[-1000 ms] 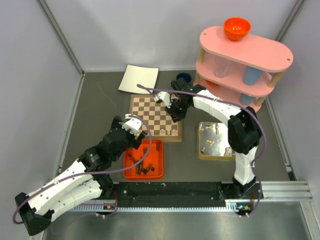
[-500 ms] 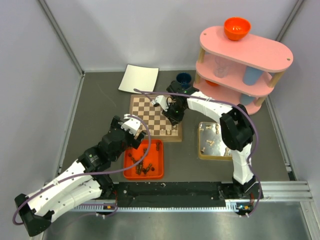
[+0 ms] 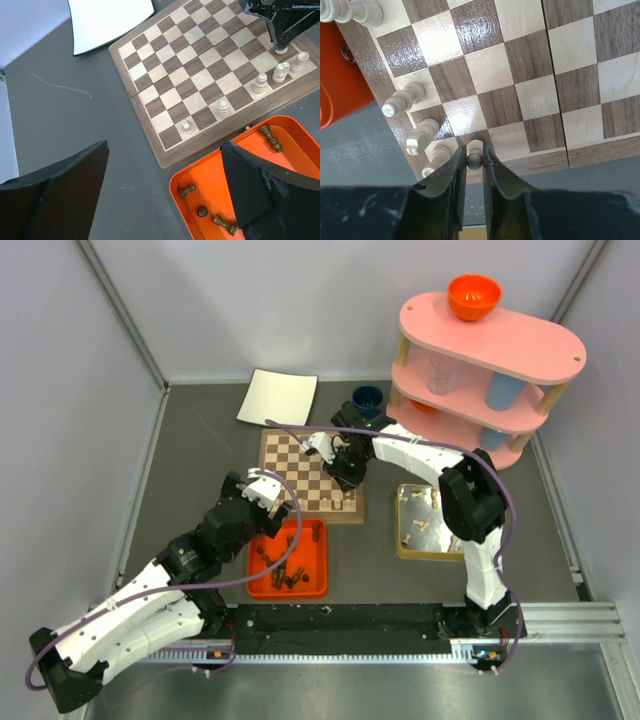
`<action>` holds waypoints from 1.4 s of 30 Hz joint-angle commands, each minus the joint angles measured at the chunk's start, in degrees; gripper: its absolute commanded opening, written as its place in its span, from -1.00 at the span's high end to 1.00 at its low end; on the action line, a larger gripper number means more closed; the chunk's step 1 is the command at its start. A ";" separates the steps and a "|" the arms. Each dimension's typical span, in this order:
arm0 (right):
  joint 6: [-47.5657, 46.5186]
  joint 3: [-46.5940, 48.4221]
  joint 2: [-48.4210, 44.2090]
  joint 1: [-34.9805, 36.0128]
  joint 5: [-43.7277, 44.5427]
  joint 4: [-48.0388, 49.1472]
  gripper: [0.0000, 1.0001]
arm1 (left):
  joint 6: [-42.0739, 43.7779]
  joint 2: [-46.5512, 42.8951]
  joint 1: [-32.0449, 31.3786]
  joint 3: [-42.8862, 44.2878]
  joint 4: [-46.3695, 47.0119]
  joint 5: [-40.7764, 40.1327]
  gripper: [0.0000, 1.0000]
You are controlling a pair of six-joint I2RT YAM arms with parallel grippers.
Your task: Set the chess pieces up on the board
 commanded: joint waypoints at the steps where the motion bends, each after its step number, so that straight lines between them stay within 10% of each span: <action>1: 0.58 0.76 -0.03 0.92 0.75 1.06 0.62 | 0.30 -0.63 0.31 -0.28 2.58 0.40 -0.98; 28: 1.90 2.87 -8.90 0.92 2.24 0.53 0.30 | 0.03 -1.06 0.75 -0.37 2.41 0.49 -0.98; 42: -2.50 -12.94 -26.82 -6.54 -5.31 0.27 0.20 | -0.76 -2.30 2.59 -0.64 3.11 2.24 -0.98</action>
